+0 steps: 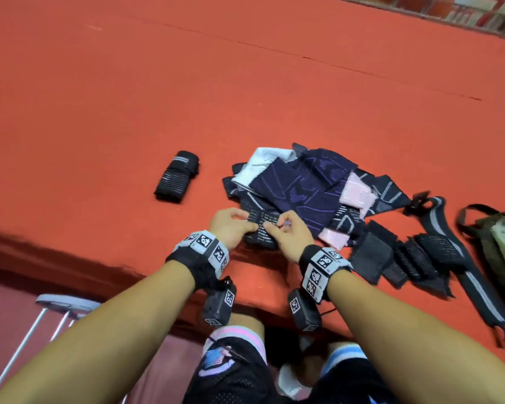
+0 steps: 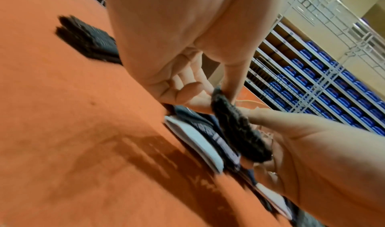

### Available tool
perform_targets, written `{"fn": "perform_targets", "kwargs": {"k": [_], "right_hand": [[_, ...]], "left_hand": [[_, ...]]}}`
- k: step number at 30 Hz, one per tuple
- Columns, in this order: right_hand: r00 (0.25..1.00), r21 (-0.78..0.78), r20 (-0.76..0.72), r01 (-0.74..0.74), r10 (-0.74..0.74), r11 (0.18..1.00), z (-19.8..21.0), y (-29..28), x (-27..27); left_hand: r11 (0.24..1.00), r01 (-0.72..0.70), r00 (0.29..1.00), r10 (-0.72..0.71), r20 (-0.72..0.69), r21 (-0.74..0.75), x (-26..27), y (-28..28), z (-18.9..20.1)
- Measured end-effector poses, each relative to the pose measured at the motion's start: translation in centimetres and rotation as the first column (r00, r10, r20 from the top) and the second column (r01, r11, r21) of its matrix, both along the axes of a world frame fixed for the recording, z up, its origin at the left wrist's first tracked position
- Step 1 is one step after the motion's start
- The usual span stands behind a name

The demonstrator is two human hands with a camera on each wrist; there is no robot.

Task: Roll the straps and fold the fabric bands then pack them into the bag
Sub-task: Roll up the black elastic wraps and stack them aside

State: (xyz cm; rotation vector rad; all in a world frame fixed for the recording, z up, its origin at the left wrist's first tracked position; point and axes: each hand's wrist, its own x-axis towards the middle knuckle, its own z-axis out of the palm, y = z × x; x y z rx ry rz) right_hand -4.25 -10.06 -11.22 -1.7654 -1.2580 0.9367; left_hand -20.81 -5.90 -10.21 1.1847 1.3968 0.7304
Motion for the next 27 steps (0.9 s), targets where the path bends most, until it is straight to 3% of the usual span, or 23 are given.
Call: {"fn": "perform_targets", "kwargs": {"k": [9, 12, 18, 25, 27], "right_hand": [[0.976, 0.047, -0.056, -0.210, 0.212, 0.977, 0.0, 8.2, -13.7], [0.976, 0.096, -0.032, -0.214, 0.217, 0.972, -0.2, 10.6, -16.6], [0.983, 0.073, -0.007, -0.183, 0.184, 0.980, 0.0, 15.8, -19.3], [0.963, -0.029, 0.204, -0.173, 0.176, 0.984, -3.5, 17.8, -19.3], [0.969, -0.029, 0.206, -0.136, 0.139, 0.990, -4.0, 17.7, -19.3]], "left_hand": [[0.927, -0.342, 0.930, 0.357, -0.086, 0.153, -13.2, 4.2, 0.6], [0.891, -0.411, 0.898, 0.432, -0.084, 0.192, -15.8, 6.5, 0.5], [0.866, -0.445, 0.874, 0.475, -0.099, 0.227, -17.3, 11.1, 0.0], [0.880, -0.437, 0.841, 0.473, -0.263, 0.185, -16.6, 12.8, -3.3], [0.881, -0.423, 0.832, 0.470, -0.294, 0.211, -16.5, 12.7, -3.8]]}}
